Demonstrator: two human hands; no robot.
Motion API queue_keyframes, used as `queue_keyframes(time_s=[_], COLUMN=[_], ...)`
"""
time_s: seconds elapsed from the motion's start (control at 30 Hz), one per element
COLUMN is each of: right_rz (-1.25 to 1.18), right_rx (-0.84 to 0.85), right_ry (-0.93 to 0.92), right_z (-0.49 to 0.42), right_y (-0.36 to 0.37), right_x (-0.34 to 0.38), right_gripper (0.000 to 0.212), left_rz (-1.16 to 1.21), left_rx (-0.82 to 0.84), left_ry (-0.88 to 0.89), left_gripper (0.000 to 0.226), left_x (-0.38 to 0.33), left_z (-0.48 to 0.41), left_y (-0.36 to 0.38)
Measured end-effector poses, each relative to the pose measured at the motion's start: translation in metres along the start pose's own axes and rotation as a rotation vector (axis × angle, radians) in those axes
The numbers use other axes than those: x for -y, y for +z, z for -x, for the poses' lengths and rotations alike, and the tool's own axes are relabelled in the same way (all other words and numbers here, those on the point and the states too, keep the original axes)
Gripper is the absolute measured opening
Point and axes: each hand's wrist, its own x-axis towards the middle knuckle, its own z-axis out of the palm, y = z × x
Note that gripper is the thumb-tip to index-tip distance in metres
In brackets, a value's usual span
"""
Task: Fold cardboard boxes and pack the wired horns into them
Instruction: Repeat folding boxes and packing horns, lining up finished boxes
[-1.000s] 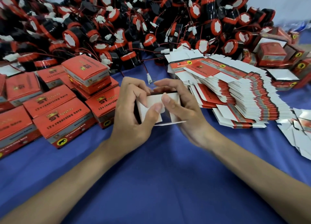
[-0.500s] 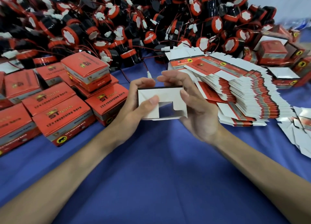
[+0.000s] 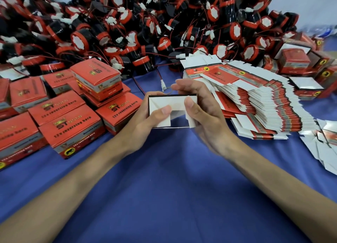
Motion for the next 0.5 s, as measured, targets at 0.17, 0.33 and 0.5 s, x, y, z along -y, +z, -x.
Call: queue_keyframes(time_s=[0.17,0.33,0.5], right_rz=[0.083,0.342,0.374], right_rx=[-0.029,-0.093,-0.129], right_ry=[-0.024,-0.236,-0.253], right_z=[0.000,0.002,0.003], right_y=[-0.001,0.001,0.005], right_x=[0.004,0.020,0.022], right_gripper=[0.023,0.021,0.024], left_rz=[-0.307,-0.555,-0.425], left_rx=[-0.037,-0.004,0.063], left_ry=[0.095,0.197,0.187], left_gripper=[0.074,0.085,0.082], left_x=[0.002,0.008,0.006], left_z=[0.002,0.003,0.002], left_y=[0.001,0.004,0.002])
